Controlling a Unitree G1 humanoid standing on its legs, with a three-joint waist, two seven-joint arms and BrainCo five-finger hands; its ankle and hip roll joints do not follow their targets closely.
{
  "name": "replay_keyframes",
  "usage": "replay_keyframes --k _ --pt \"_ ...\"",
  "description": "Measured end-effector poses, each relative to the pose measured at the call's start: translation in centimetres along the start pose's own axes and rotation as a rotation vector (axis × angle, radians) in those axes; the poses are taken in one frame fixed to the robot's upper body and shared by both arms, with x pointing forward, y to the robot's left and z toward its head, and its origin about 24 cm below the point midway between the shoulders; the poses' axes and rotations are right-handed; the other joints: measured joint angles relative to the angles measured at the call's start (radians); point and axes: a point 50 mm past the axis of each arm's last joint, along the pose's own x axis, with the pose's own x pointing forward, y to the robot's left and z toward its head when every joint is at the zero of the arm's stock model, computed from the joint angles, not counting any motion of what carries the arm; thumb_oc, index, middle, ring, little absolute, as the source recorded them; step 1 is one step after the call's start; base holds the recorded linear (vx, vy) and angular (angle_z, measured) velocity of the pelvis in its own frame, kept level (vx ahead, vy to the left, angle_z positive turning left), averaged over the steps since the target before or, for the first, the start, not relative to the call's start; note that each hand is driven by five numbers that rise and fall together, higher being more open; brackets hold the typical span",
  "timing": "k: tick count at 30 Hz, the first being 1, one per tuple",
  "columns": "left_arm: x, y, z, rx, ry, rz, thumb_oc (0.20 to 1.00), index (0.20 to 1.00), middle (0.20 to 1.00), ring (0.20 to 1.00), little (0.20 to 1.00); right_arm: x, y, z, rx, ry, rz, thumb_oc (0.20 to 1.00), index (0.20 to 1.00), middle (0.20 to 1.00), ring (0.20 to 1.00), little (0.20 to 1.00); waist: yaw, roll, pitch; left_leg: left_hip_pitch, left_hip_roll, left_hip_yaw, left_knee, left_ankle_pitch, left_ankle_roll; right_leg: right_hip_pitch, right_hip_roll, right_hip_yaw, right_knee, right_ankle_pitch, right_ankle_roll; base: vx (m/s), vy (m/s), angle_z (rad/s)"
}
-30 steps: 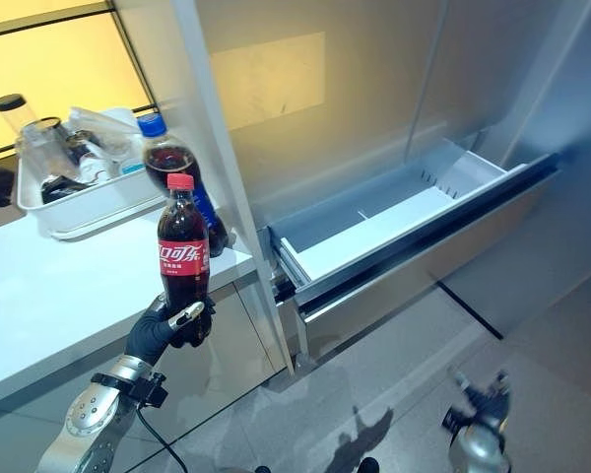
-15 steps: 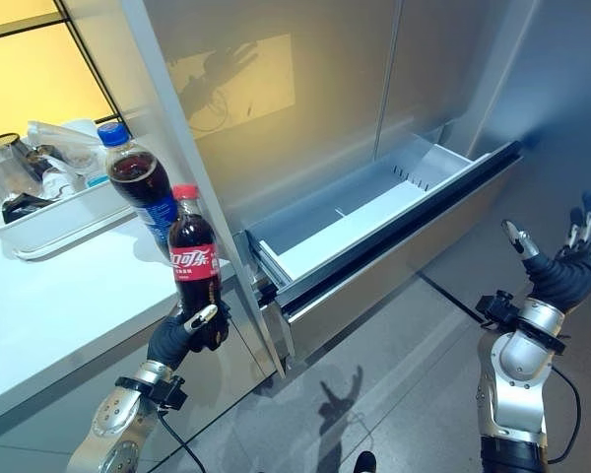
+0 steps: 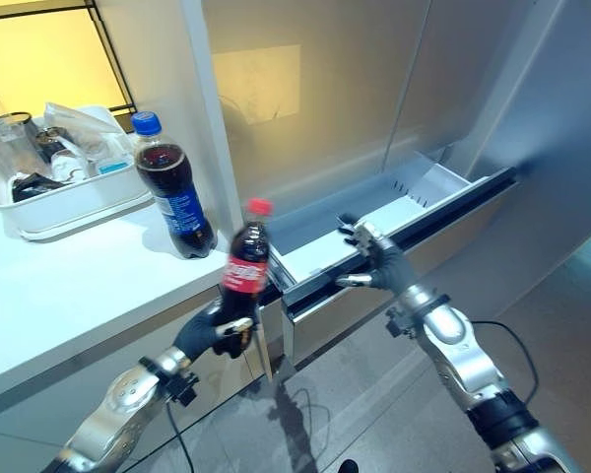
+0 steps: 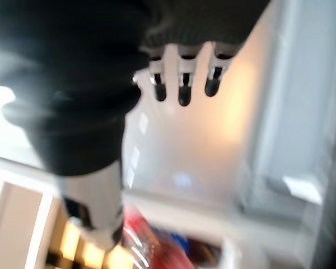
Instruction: Take the drinks into the refrigerator
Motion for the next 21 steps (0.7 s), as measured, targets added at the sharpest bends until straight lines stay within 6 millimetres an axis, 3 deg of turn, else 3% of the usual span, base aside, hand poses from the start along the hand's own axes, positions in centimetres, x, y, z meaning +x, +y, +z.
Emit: replay_keyframes --k 6,13,21 --pt "2.1 0.2 0.0 0.03 -0.024 -0.002 0.2 0.2 0.2 0.2 0.2 2.3 2.9 -2.7 0.079 0.074 0.049 1.0 1.0 1.0 1.0 1.0 0.0 0.006 0.0 0.003 0.0 0.001 0.0 0.0 0.0 0.002 -0.001 0.0 0.0 -0.001 0.0 0.01 0.003 -0.01" --pt "2.1 1.2 -0.3 0.092 0.013 0.043 0.2 0.2 0.2 0.2 0.2 4.5 4.6 -3.1 0.121 0.085 0.097 1.0 1.0 1.0 1.0 1.0 0.005 0.012 0.0 0.015 0.001 -0.002 0.0 0.0 0.0 0.016 -0.001 -0.002 0.0 -0.002 -0.002 0.0 -0.001 0.01" --pt "2.1 1.4 -0.2 0.106 0.013 0.036 0.2 0.2 0.2 0.2 0.2 5.1 6.3 -3.2 0.223 0.087 0.169 1.0 1.0 1.0 1.0 1.0 0.01 0.021 -0.007 0.014 0.001 -0.004 0.0 0.0 0.0 0.016 -0.001 -0.003 0.0 -0.002 -0.002 0.0 0.0 0.0"
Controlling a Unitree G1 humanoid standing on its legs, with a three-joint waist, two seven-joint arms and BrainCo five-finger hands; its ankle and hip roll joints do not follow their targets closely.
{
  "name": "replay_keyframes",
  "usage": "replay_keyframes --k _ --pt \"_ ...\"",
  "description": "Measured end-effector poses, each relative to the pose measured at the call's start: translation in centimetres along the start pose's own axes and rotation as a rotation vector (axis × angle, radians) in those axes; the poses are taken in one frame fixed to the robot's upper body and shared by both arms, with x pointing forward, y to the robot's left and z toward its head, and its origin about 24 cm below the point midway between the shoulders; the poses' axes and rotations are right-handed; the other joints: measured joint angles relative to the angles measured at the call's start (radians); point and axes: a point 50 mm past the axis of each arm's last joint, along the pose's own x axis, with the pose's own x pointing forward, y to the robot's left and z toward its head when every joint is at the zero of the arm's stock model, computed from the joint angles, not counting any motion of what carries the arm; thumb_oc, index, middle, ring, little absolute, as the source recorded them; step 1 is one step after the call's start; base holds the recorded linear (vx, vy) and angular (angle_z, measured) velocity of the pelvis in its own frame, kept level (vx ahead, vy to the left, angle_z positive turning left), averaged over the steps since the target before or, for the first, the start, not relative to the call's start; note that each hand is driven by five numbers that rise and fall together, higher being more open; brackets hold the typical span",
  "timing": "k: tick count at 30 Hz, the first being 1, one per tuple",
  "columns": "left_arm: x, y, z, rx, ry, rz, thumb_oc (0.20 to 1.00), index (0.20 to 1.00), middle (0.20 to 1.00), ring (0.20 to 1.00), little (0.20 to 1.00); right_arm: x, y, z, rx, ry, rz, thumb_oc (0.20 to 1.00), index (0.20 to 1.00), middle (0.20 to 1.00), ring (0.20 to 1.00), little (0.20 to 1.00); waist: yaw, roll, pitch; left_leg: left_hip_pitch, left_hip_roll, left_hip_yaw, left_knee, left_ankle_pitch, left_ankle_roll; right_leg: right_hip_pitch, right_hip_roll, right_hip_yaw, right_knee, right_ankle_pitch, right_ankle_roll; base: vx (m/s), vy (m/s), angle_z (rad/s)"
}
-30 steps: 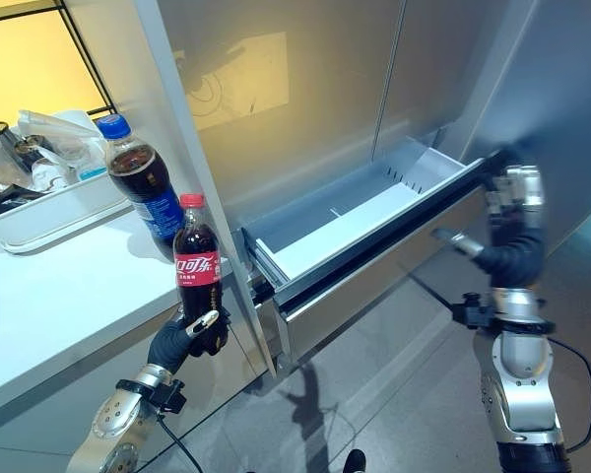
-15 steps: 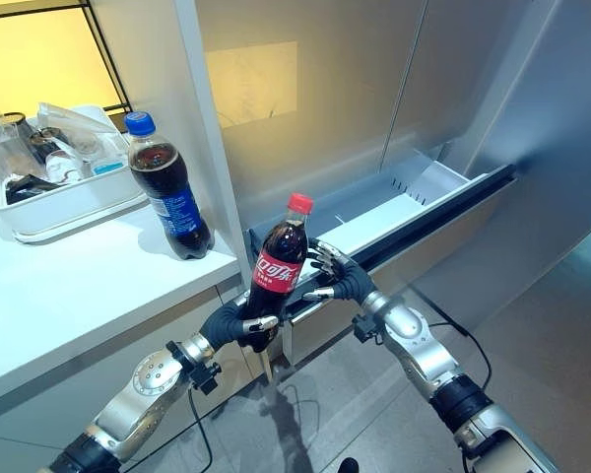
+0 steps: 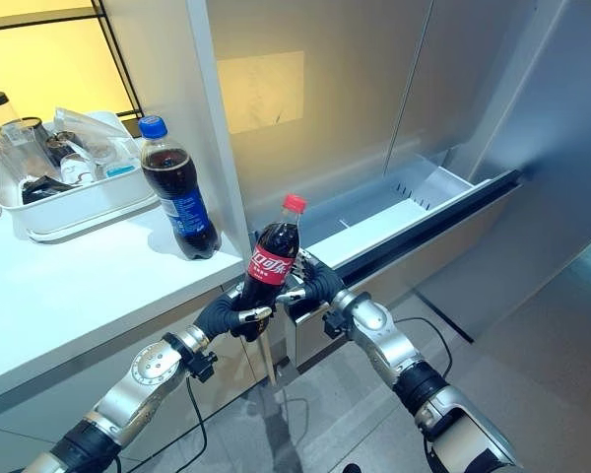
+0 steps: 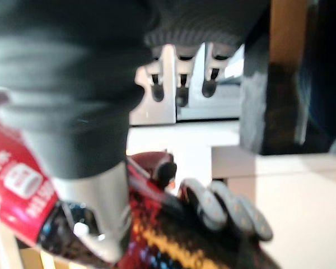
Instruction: Take the drinks into the refrigerator
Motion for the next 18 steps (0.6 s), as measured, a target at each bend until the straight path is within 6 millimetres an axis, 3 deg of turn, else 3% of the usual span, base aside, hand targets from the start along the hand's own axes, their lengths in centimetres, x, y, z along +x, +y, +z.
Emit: replay_keyframes --k 8,9,10,11,18 --pt "1.0 0.2 -0.8 0.004 0.052 -0.012 0.2 0.2 0.2 0.2 0.2 1.5 1.5 -0.8 0.059 0.017 0.016 1.0 1.0 1.0 1.0 1.0 -0.002 0.021 -0.025 -0.001 0.001 0.0 0.0 0.0 -0.001 -0.001 0.001 0.0 0.0 0.0 -0.001 0.01 -0.001 0.0" --pt "1.1 0.3 -0.8 0.004 0.052 -0.007 0.2 0.2 0.2 0.2 0.2 1.7 1.9 -1.1 0.071 0.021 0.016 0.598 0.598 0.598 0.598 0.598 -0.001 0.021 -0.029 -0.001 0.002 0.0 0.0 0.0 -0.001 -0.002 0.001 0.0 0.0 0.0 -0.001 0.0 0.0 0.0" --pt "1.1 0.4 -0.8 0.005 0.055 -0.001 0.2 0.2 0.2 0.2 0.2 1.7 1.9 -1.1 0.075 0.021 0.016 0.598 0.598 0.598 0.598 0.598 -0.001 0.021 -0.031 -0.002 0.002 0.0 0.0 0.0 -0.001 -0.002 0.001 0.0 0.0 0.0 -0.001 0.0 0.0 0.0" --pt "1.1 0.7 -0.9 0.01 0.068 0.004 0.2 0.2 0.2 0.2 0.2 1.8 2.0 -1.2 0.077 0.022 0.011 0.2 0.2 0.2 0.2 0.2 0.0 0.019 -0.035 -0.003 0.001 0.0 0.0 0.0 -0.001 -0.003 0.001 0.0 0.0 0.0 -0.001 0.0 0.0 0.0" --pt "1.2 0.9 -0.9 0.012 0.07 0.018 0.2 0.2 0.2 0.2 0.2 2.0 2.3 -1.1 0.084 0.019 -0.014 0.2 0.2 0.2 0.2 0.2 0.01 0.006 -0.047 -0.018 0.0 -0.002 0.0 0.001 -0.001 -0.017 0.0 -0.001 0.0 0.001 -0.002 0.0 0.0 0.0"
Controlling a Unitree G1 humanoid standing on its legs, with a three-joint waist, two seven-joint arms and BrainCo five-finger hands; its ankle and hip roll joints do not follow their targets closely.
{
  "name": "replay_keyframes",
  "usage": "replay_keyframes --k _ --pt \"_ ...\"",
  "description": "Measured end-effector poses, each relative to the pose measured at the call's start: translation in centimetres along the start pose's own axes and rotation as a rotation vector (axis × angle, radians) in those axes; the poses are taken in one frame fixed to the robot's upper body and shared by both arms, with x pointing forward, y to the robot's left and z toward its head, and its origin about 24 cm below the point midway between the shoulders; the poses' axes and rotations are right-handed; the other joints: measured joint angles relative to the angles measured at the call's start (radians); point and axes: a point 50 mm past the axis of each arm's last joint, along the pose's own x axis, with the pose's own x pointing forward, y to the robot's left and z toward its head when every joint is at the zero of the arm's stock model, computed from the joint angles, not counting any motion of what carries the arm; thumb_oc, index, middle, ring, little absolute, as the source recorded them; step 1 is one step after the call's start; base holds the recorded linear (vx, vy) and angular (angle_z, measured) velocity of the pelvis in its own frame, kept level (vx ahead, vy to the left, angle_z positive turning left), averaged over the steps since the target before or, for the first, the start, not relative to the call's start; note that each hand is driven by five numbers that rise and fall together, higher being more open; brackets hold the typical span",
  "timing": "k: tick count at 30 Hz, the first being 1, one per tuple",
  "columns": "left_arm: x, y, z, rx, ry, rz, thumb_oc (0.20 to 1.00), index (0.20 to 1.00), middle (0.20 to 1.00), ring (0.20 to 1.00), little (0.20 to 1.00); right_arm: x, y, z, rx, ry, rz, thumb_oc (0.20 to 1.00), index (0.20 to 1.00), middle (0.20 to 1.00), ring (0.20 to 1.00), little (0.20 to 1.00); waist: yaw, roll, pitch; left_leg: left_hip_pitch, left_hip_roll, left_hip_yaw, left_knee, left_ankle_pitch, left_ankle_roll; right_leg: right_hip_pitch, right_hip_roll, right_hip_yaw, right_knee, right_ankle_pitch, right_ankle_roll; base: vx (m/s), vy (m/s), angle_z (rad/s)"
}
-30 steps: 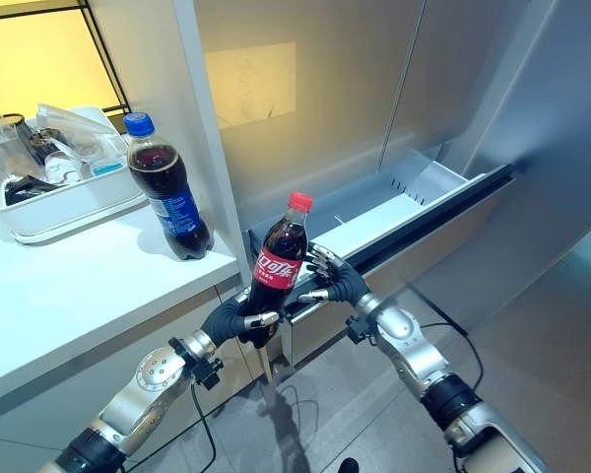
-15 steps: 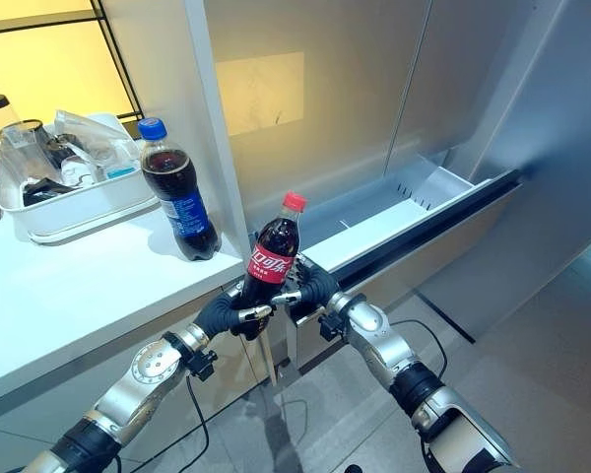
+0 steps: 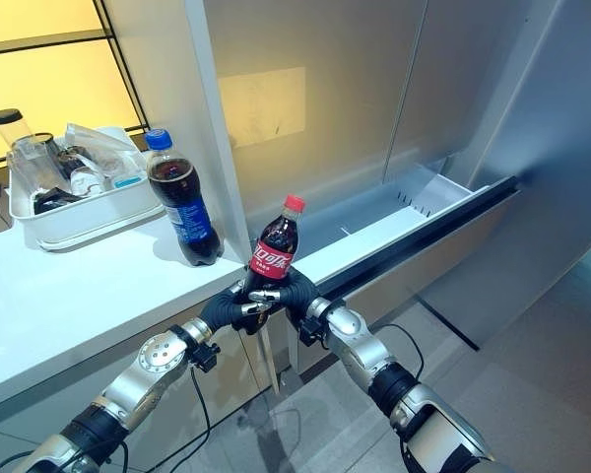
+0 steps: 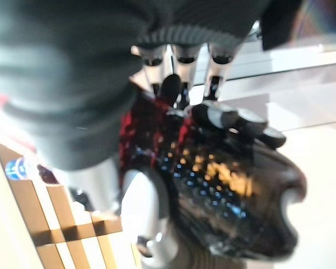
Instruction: Take the drinks into the refrigerator
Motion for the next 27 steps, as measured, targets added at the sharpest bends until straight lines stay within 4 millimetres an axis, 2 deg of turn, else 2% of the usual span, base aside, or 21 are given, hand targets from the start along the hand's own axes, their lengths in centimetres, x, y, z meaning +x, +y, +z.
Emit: replay_keyframes --k 8,9,14,18,21,27 --pt "0.2 -0.4 -0.1 -0.016 -0.004 0.004 0.2 0.2 0.2 0.2 0.2 -0.3 -0.2 -0.1 0.004 -0.006 -0.021 0.2 0.2 0.2 0.2 0.2 0.014 0.0 0.0 -0.001 0.0 -0.003 0.0 0.0 0.0 0.001 0.0 -0.005 0.0 0.0 0.0 0.0 0.0 0.0" --pt "0.2 -0.5 -0.1 -0.022 -0.007 0.004 1.0 1.0 1.0 1.0 1.0 -0.4 -0.1 -0.1 0.007 -0.011 -0.028 0.2 0.2 0.2 0.2 0.2 0.015 -0.001 -0.001 -0.001 0.0 -0.005 0.0 0.0 0.0 0.002 0.0 -0.006 0.0 0.0 0.0 0.0 0.0 0.0" --pt "-0.1 -0.9 -0.6 -0.015 0.001 0.012 1.0 1.0 1.0 1.0 1.0 -0.5 -0.1 -0.2 0.014 -0.013 -0.045 0.2 0.2 0.2 0.2 0.2 0.015 -0.005 -0.003 -0.001 0.0 -0.005 0.0 0.0 0.0 0.002 0.0 -0.006 0.0 -0.001 0.001 -0.01 -0.002 0.0" --pt "-1.4 -2.3 -1.3 -0.117 -0.044 0.064 1.0 1.0 1.0 1.0 1.0 -1.6 0.3 0.0 -0.014 -0.022 -0.034 0.2 0.2 0.2 0.2 0.2 0.019 -0.01 -0.002 -0.005 0.001 -0.007 0.0 -0.001 0.0 0.0 0.0 -0.007 0.0 -0.003 0.003 -0.01 -0.006 0.01" --pt "-2.2 -3.4 -1.2 -0.156 -0.07 0.057 1.0 1.0 1.0 1.0 1.0 -2.8 0.7 -0.1 -0.006 -0.043 -0.038 0.2 0.2 0.2 0.2 0.2 0.02 -0.009 0.0 -0.017 0.001 -0.013 -0.001 -0.001 0.0 -0.001 0.0 -0.012 0.0 -0.005 0.005 0.0 -0.009 0.07" --pt "-2.8 -3.7 -0.5 -0.175 -0.102 0.042 1.0 1.0 1.0 1.0 1.0 -4.0 -0.1 0.8 -0.022 -0.085 -0.082 0.2 0.2 0.2 0.2 0.2 0.023 -0.007 0.032 -0.019 0.003 -0.022 -0.001 -0.001 0.002 0.002 0.0 -0.021 0.0 -0.008 0.009 0.0 -0.003 0.03"
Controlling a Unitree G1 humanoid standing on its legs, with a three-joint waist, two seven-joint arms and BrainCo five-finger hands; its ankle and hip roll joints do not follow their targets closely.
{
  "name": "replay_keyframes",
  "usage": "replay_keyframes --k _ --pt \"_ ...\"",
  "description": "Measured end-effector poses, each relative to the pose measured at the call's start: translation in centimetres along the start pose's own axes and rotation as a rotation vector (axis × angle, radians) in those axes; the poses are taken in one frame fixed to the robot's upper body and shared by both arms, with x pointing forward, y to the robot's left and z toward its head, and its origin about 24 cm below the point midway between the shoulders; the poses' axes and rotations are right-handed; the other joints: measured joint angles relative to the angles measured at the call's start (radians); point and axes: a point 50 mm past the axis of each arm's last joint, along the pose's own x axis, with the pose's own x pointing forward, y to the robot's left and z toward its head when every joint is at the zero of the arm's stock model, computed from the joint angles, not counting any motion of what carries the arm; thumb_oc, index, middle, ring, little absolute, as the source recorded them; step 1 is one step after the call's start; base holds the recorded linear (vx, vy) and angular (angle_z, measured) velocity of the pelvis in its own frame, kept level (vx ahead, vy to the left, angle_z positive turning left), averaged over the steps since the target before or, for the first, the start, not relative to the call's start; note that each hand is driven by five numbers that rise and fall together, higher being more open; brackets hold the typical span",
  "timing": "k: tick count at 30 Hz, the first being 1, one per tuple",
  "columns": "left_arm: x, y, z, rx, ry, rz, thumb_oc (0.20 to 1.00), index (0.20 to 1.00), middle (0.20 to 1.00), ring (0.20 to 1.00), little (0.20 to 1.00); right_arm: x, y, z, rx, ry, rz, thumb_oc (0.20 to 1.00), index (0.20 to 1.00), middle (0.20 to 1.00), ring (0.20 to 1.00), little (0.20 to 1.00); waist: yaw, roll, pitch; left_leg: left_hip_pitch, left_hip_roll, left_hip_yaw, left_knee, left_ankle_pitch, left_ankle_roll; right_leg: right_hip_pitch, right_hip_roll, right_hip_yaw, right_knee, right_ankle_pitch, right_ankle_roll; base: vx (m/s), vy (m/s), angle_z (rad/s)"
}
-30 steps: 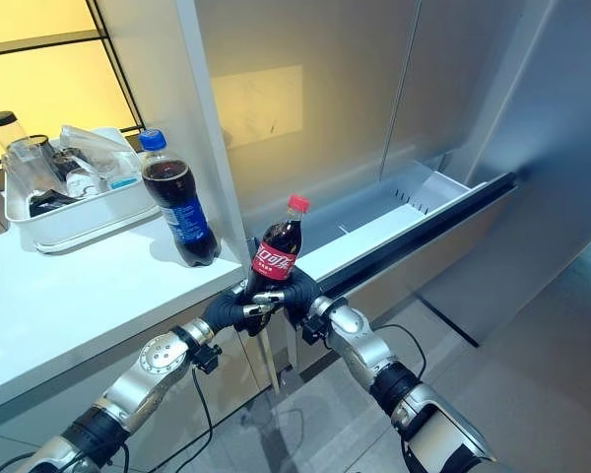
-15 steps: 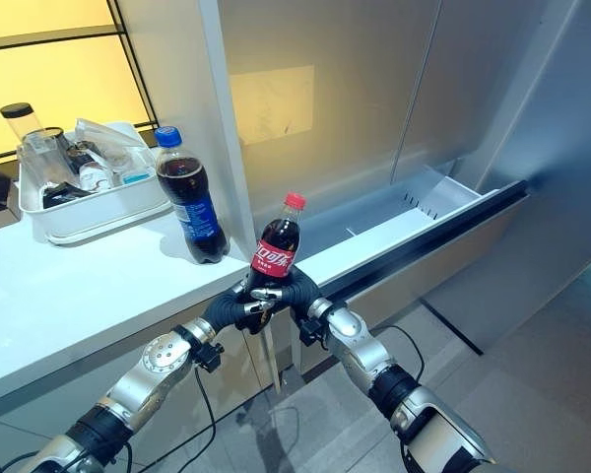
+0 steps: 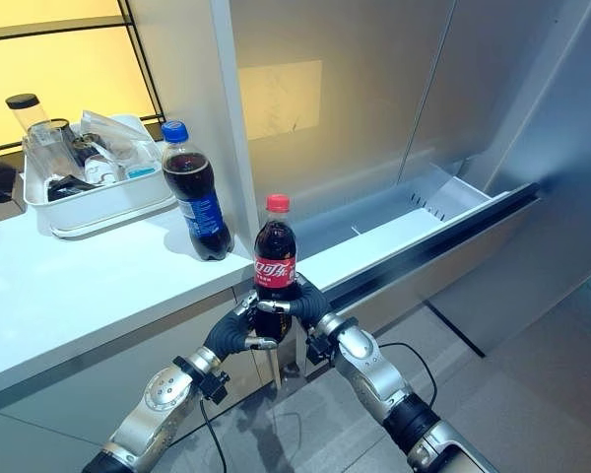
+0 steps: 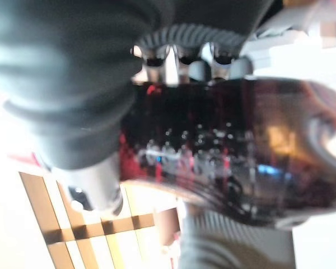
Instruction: Take the drinks into the refrigerator
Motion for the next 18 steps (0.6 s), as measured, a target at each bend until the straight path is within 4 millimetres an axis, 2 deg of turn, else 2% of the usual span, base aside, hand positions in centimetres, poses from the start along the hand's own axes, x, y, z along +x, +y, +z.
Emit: replay_keyframes --k 4,5,7,9,11,18 --pt "-0.4 0.5 0.6 -0.001 -0.027 0.026 1.0 1.0 1.0 1.0 1.0 -0.9 -2.3 1.3 -0.023 -0.049 -0.114 0.2 0.2 0.2 0.2 0.2 0.017 0.001 0.02 -0.001 0.001 -0.002 0.0 0.0 -0.001 -0.002 0.001 0.0 0.0 0.0 -0.003 0.0 0.0 0.0" --pt "-1.4 1.7 0.5 -0.001 -0.019 0.095 1.0 1.0 1.0 1.0 1.0 -1.3 -3.9 2.5 -0.035 -0.094 -0.199 0.2 0.2 0.2 0.2 0.2 0.02 0.001 0.026 -0.001 0.0 -0.003 0.0 0.0 -0.001 -0.002 0.0 -0.001 0.0 -0.001 -0.001 0.0 0.002 0.05" --pt "-4.3 3.9 -0.4 -0.014 0.045 0.235 1.0 1.0 1.0 1.0 1.0 -3.3 -8.6 5.6 -0.044 -0.232 -0.486 0.2 0.2 0.2 0.2 0.2 0.028 -0.001 0.034 -0.006 -0.002 -0.004 0.001 0.0 -0.001 -0.009 -0.002 -0.002 0.0 -0.002 0.0 0.01 0.005 0.04" --pt "-6.0 4.6 -1.2 -0.015 0.11 0.281 1.0 1.0 1.0 1.0 1.0 -5.3 -11.3 7.6 -0.058 -0.32 -0.64 0.2 0.2 0.2 0.2 0.2 0.04 0.0 0.035 -0.012 -0.004 -0.004 0.001 0.0 -0.001 -0.016 -0.003 -0.001 0.0 -0.002 0.001 0.0 0.0 0.0" --pt "-6.6 4.5 -1.8 -0.032 0.141 0.288 1.0 1.0 1.0 1.0 1.0 -7.2 -13.5 9.9 -0.1 -0.4 -0.756 0.2 0.2 0.2 0.2 0.2 0.045 0.003 0.04 -0.015 -0.003 -0.004 0.001 0.001 -0.001 -0.02 -0.002 -0.002 0.0 -0.002 0.001 0.0 0.004 -0.02" --pt "-6.1 4.1 -1.7 -0.036 0.129 0.264 1.0 1.0 1.0 1.0 1.0 -6.0 -13.6 12.3 -0.149 -0.473 -0.755 0.2 0.2 0.2 0.2 0.2 0.022 0.001 0.05 -0.016 -0.001 -0.004 0.0 0.001 -0.001 -0.018 0.0 -0.004 0.0 0.0 -0.001 0.0 0.001 -0.01"
